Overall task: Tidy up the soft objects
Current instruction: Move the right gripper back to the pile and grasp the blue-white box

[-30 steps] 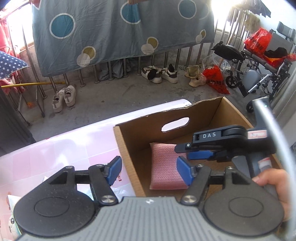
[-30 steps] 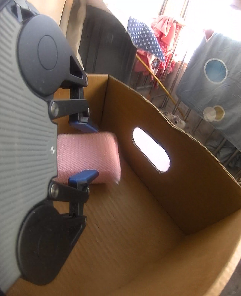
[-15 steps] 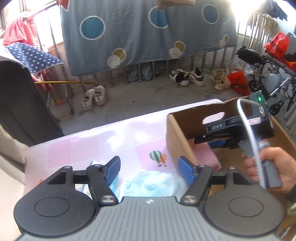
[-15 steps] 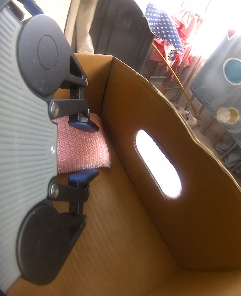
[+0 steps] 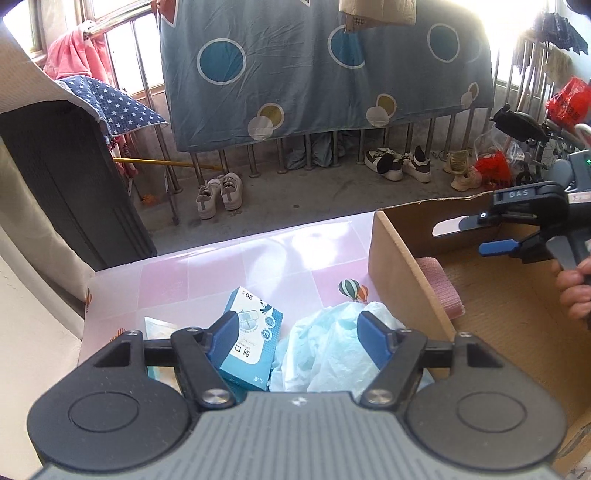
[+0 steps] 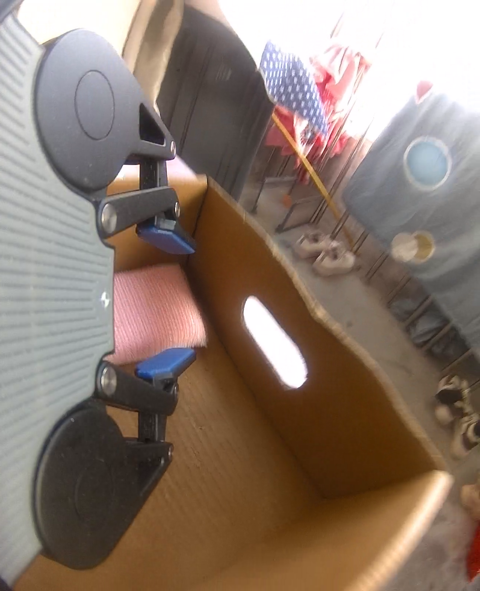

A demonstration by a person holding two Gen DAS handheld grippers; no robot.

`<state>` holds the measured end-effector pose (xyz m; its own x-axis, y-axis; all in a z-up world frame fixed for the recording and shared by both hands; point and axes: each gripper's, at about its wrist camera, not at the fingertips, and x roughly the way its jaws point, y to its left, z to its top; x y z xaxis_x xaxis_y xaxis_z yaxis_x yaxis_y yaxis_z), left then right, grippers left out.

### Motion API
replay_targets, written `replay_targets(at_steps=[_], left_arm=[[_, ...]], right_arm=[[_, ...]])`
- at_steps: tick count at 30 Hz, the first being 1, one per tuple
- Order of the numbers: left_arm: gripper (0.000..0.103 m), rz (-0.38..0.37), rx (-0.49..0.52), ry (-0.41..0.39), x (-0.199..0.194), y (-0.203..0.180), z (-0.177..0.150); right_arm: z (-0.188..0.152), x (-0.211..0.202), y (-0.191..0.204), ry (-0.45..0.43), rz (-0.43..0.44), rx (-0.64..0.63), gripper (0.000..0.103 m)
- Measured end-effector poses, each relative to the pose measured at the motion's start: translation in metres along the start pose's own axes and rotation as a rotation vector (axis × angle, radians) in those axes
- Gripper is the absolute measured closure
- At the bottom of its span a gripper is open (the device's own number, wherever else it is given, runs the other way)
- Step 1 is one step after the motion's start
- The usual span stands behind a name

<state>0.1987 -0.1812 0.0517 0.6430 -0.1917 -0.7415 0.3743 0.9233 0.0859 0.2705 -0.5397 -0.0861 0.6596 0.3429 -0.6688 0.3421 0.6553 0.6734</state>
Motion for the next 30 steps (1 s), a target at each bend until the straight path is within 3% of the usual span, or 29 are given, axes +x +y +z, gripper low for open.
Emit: replay_targets(at_steps=[7, 12, 21, 26, 30], left_arm=[[0.028, 0.006, -0.041, -0.041, -0.035, 0.022, -0.023], [0.013, 0.035, -0.097, -0.069, -0.055, 0.060, -0.057], [0.012, 0.113, -0.269, -0.034, -0.065, 0.155, -0.125], [0.012, 0.092, -0.264, -0.103, -0.068, 0.166, -0.119], [0.013, 0.013, -0.250, -0.134, -0.050, 0.158, -0.091]], right_arm=[[-0.018, -0.083, 0.029, -0.040, 0.110, -0.060, 0.045], [-0.052, -0.120, 0.070, 0.005, 0.182, -0.145, 0.045], [-0.128, -0.085, 0.167, 0.206, 0.240, -0.315, 0.045], [-0.146, -0.040, 0.191, 0.268, 0.215, -0.291, 0.045], [-0.136, 0.007, 0.191, 0.288, 0.184, -0.203, 0.045]])
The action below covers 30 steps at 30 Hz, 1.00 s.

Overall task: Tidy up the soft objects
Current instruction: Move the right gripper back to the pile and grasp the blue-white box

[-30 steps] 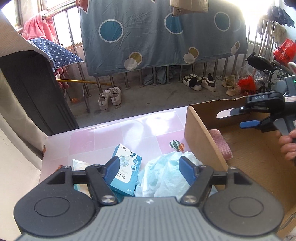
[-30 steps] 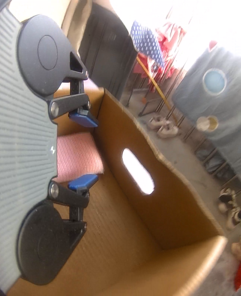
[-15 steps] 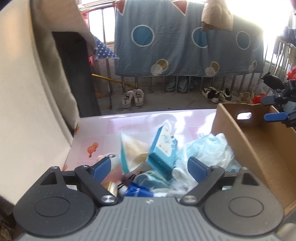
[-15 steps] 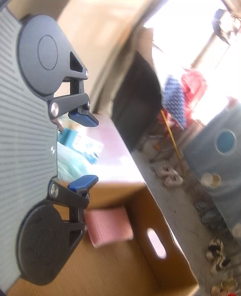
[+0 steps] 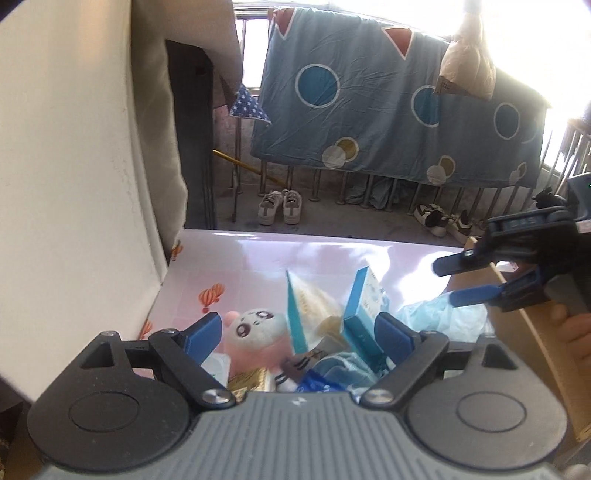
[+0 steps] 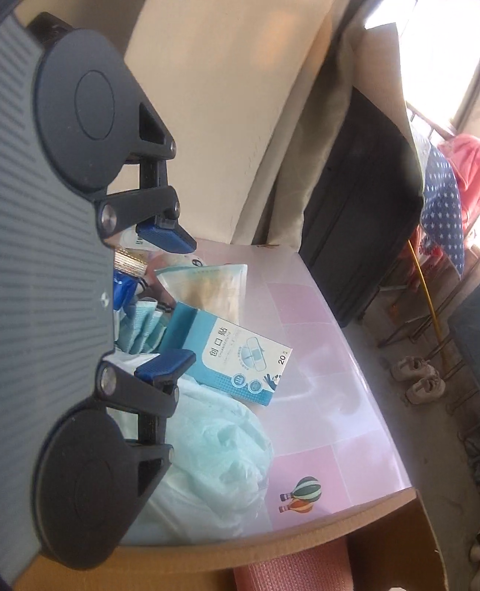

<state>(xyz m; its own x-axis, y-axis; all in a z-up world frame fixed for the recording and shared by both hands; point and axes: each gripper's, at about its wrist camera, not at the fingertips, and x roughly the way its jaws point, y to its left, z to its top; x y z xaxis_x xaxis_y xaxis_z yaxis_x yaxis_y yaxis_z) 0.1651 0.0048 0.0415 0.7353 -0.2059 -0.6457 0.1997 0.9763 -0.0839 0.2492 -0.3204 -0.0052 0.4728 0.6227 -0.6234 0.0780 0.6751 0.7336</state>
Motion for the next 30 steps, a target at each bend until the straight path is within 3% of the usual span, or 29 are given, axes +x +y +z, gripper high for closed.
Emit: replay_targets(at_steps=[4, 7, 12, 17, 23, 26, 30], left_arm=[[0.018, -0.045, 0.078, 0.034, 0.047, -0.031, 0.021], [0.032, -0.036, 0.154, 0.080, 0.087, -0.055, 0.030], [0.058, -0.034, 0.204, 0.182, 0.143, -0.079, 0.031], [0.076, 0.032, 0.228, 0.268, 0.181, -0.086, 0.025], [0.076, 0.003, 0.151, 0.287, 0.188, -0.067, 0.026], [0.072, -0.011, 0.127, 0.298, 0.190, -0.060, 0.027], [0.064, -0.041, 0.092, 0.341, 0.195, -0.054, 0.029]], right_arm=[[0.034, 0.042, -0.023, 0.009, -0.052, 0.085, 0.039], [0.055, 0.072, -0.040, 0.036, -0.071, 0.167, 0.037], [0.079, 0.104, -0.049, 0.070, -0.099, 0.194, 0.032], [0.094, 0.129, -0.058, 0.135, -0.119, 0.213, 0.030], [0.096, 0.163, -0.058, 0.237, -0.185, 0.175, 0.025], [0.095, 0.181, -0.060, 0.280, -0.176, 0.180, 0.025], [0.087, 0.192, -0.059, 0.308, -0.099, 0.202, 0.024]])
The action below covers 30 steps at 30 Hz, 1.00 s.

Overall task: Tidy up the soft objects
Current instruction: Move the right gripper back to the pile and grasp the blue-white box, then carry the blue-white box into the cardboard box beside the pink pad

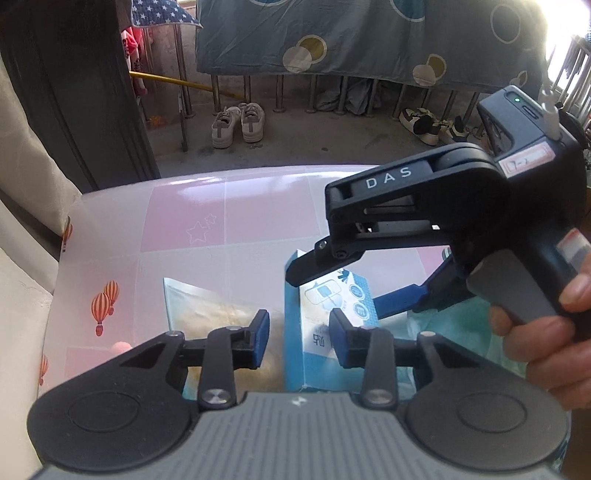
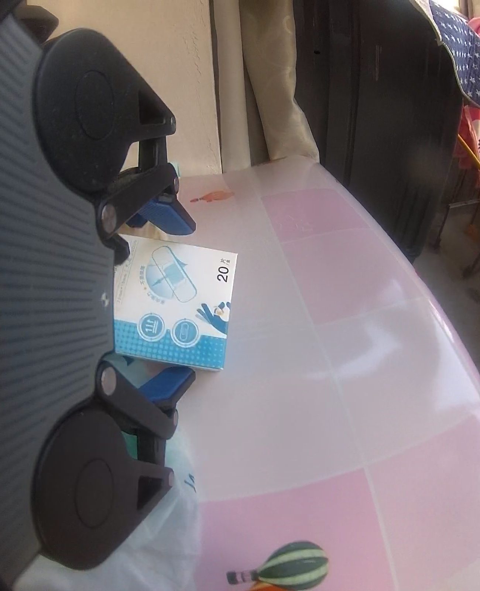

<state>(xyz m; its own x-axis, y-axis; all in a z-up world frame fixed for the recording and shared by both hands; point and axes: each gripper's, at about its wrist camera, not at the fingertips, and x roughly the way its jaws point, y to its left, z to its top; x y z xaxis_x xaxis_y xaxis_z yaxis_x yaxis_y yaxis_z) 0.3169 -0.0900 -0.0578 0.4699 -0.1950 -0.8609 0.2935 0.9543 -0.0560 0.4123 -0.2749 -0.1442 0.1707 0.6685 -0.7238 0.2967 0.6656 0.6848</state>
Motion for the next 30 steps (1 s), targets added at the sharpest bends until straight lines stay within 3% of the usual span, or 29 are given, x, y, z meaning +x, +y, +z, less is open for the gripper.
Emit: replay_targets(at_steps=[8, 15, 23, 30], left_arm=[[0.065, -0.036, -0.064, 0.056, 0.009, 0.009, 0.004], [0.068, -0.034, -0.094, 0.016, -0.007, 0.014, 0.011], [0.070, -0.029, -0.097, -0.077, -0.063, 0.007, 0.016], [0.071, -0.088, -0.046, -0.153, -0.117, -0.043, 0.025]], right_arm=[[-0.009, 0.000, 0.006, -0.008, 0.021, -0.027, 0.032], [-0.018, -0.015, 0.008, -0.043, 0.080, -0.043, 0.032], [-0.037, -0.062, 0.031, -0.094, 0.167, -0.081, 0.032], [-0.066, -0.141, 0.031, -0.180, 0.236, -0.115, 0.032]])
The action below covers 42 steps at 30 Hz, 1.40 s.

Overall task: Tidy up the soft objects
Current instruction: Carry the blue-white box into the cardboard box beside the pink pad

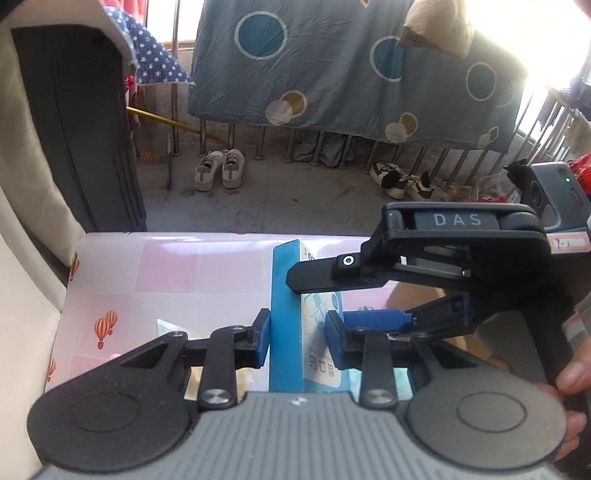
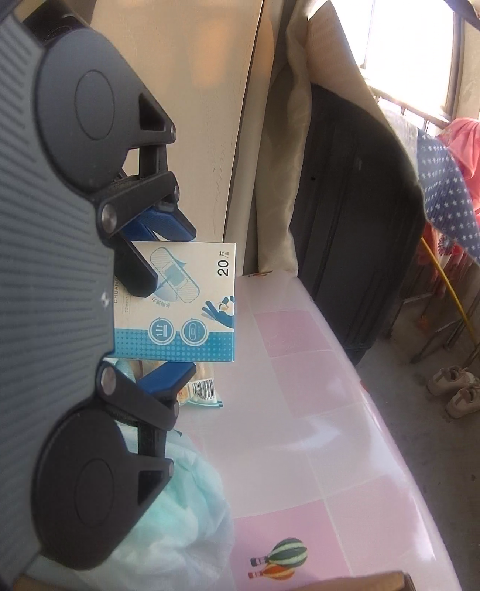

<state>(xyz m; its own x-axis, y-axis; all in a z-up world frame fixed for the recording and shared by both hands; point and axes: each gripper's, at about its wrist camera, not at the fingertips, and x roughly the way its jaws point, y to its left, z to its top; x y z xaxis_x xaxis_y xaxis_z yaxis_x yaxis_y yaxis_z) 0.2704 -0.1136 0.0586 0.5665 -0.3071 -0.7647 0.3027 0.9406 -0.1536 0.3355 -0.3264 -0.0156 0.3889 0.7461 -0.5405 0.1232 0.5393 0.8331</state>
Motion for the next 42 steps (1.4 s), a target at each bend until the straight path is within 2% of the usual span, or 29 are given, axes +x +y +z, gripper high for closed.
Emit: replay_targets(at_steps=[4, 8, 13, 17, 22, 24, 26, 28, 33, 42], left_arm=[[0.072, -0.066, 0.050, -0.012, -0.009, -0.051, 0.001], [0.072, -0.137, 0.106, 0.003, 0.000, -0.109, 0.000], [0.072, -0.224, 0.166, 0.052, 0.036, -0.183, -0.009], [0.072, -0.264, 0.178, 0.104, 0.078, -0.225, -0.013], [0.070, -0.257, 0.147, 0.156, 0.136, -0.251, -0.007], [0.058, -0.239, 0.126, 0.201, 0.158, -0.254, -0.005], [0.050, -0.214, 0.106, 0.238, 0.175, -0.253, -0.004], [0.051, -0.177, 0.101, 0.264, 0.186, -0.251, -0.006], [0.051, -0.162, 0.102, 0.262, 0.182, -0.235, -0.005], [0.051, -0.151, 0.125, 0.198, 0.142, -0.216, 0.006]], right_arm=[[-0.009, -0.063, -0.009, -0.071, 0.003, 0.000, 0.032], [-0.017, -0.132, -0.038, -0.148, -0.018, 0.027, 0.032], [-0.022, -0.202, -0.098, -0.231, -0.069, 0.095, 0.032], [-0.017, -0.234, -0.147, -0.268, -0.133, 0.150, 0.032], [0.011, -0.236, -0.192, -0.287, -0.226, 0.166, 0.032], [0.024, -0.231, -0.204, -0.290, -0.262, 0.155, 0.032], [0.035, -0.223, -0.213, -0.295, -0.307, 0.136, 0.032], [0.045, -0.214, -0.223, -0.293, -0.338, 0.129, 0.031], [0.055, -0.194, -0.235, -0.276, -0.371, 0.122, 0.032], [0.068, -0.171, -0.238, -0.294, -0.444, 0.128, 0.032]])
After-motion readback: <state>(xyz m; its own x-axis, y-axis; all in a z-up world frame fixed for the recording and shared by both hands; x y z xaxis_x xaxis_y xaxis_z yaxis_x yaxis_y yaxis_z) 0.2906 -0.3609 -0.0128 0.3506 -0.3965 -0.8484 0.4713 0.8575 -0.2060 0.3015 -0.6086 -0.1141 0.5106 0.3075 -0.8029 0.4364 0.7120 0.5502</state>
